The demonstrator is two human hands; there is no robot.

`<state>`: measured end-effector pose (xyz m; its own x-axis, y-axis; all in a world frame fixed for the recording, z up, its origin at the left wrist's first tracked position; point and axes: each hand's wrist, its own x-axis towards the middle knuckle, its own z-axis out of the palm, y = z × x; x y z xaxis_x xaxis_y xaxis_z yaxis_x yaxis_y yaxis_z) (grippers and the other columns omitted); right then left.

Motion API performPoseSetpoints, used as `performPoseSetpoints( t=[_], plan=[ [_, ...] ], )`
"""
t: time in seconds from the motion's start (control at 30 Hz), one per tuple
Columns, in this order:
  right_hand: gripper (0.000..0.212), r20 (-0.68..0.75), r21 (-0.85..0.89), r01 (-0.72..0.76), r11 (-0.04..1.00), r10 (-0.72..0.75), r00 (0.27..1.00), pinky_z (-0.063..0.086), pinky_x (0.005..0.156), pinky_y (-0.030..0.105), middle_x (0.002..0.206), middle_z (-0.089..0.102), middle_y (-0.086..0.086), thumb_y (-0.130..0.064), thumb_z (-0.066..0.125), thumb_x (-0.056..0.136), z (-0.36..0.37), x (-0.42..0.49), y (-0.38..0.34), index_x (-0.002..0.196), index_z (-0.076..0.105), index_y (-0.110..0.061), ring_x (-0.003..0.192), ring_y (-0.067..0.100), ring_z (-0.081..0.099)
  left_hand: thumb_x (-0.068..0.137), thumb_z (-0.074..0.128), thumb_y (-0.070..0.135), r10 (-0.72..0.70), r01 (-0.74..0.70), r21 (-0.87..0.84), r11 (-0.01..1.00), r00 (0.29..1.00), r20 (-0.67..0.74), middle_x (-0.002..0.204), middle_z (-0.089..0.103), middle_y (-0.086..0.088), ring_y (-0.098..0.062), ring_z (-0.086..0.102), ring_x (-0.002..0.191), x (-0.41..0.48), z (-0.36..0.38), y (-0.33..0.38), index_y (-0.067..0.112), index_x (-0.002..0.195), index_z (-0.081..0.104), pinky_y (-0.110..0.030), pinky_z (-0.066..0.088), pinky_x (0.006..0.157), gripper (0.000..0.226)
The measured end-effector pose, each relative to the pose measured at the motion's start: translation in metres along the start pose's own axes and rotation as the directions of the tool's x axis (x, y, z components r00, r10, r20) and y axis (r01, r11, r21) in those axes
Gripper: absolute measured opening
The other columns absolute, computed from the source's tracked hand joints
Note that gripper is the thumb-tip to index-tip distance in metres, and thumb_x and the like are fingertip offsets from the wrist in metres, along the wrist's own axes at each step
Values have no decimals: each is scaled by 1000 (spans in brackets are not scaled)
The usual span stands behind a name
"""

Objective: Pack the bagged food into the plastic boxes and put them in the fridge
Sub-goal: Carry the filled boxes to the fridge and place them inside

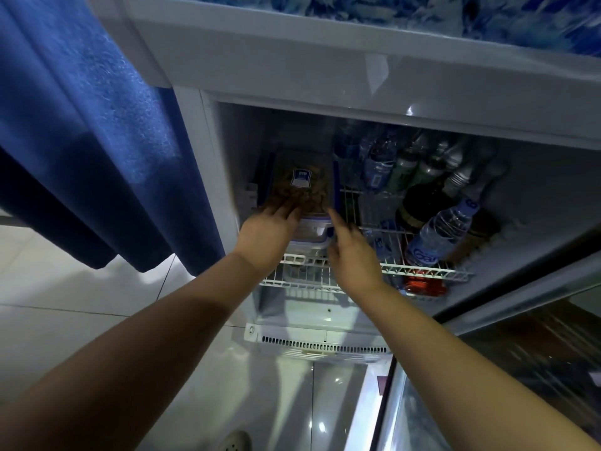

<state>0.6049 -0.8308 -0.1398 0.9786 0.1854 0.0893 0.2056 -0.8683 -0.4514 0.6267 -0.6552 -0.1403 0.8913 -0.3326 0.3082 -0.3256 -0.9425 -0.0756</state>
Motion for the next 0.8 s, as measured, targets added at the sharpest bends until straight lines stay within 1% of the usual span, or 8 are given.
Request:
performPoseSetpoints(
  t=[0.1, 0.2, 0.33, 0.4, 0.47, 0.67, 0.73, 0.8],
  plan=[
    [66, -5, -66, -2, 998, 1, 1000, 42, 68, 33, 133, 45, 8, -14, 49, 93, -7, -7, 0, 148, 16, -30, 106, 29, 54, 62, 71, 0, 3, -3, -11, 1000, 1000, -9, 101, 69, -15, -35, 65, 84, -6, -10, 6, 5, 110, 64, -36, 53, 65, 48],
    [54, -120, -109, 9, 994, -22, 993, 45, 70, 34, 130, 51, 8, -13, 54, 90, -14, -23, -5, 141, 38, -17, 105, 30, 56, 60, 69, 0, 19, -21, -42, 999, 998, -55, 84, 67, -11, -31, 62, 74, -21, -31, 14, 7, 97, 67, -34, 50, 65, 38],
    [29, -120, -226, 183, 957, -214, 969, 50, 57, 32, 92, 65, 10, -3, 69, 72, -12, -51, -24, 101, 69, -9, 79, 32, 63, 67, 65, 4, -27, 20, -75, 997, 995, -92, 82, 66, -6, -27, 60, 72, -69, -57, 17, 10, 88, 68, -33, 47, 63, 22],
    [20, -43, -273, 249, 929, -271, 962, 49, 51, 28, 75, 64, 5, -2, 76, 62, -9, -65, -42, 78, 70, -12, 70, 28, 62, 74, 61, 8, -102, 98, -82, 992, 994, -46, 85, 67, -5, -26, 61, 75, -103, -67, 15, 12, 90, 68, -33, 50, 65, 18],
    [19, 26, -298, 288, 910, -294, 955, 47, 48, 26, 67, 63, 2, -5, 80, 56, -6, -79, -64, 67, 68, -15, 64, 25, 61, 76, 55, 10, -175, 175, -80, 981, 985, 9, 85, 67, -3, -26, 62, 74, -142, -77, 10, 14, 90, 67, -35, 51, 64, 19],
    [9, 215, -285, 445, 849, -395, 893, 48, 51, 29, 67, 65, 1, -13, 71, 69, 14, -134, -140, 74, 70, -21, 64, 24, 63, 66, 71, 6, -406, 410, -75, 909, 912, 61, 75, 69, -3, -25, 64, 64, -266, -124, -14, 13, 84, 73, -32, 54, 55, 19],
    [10, 264, -246, 492, 835, -431, 863, 46, 52, 29, 71, 67, 2, -13, 66, 76, 18, -155, -173, 81, 71, -20, 67, 26, 64, 68, 65, 6, -462, 463, -69, 883, 886, 32, 73, 70, -4, -26, 65, 61, -309, -144, -26, 11, 84, 73, -31, 53, 52, 19],
    [9, 307, -231, 543, 807, -470, 828, 37, 49, 24, 70, 67, 0, -17, 68, 75, 22, -177, -209, 81, 71, -23, 64, 22, 64, 68, 62, 8, -521, 521, -38, 853, 853, 9, 72, 69, -3, -25, 64, 60, -353, -163, -39, 11, 84, 74, -30, 51, 46, 20]
  ],
)
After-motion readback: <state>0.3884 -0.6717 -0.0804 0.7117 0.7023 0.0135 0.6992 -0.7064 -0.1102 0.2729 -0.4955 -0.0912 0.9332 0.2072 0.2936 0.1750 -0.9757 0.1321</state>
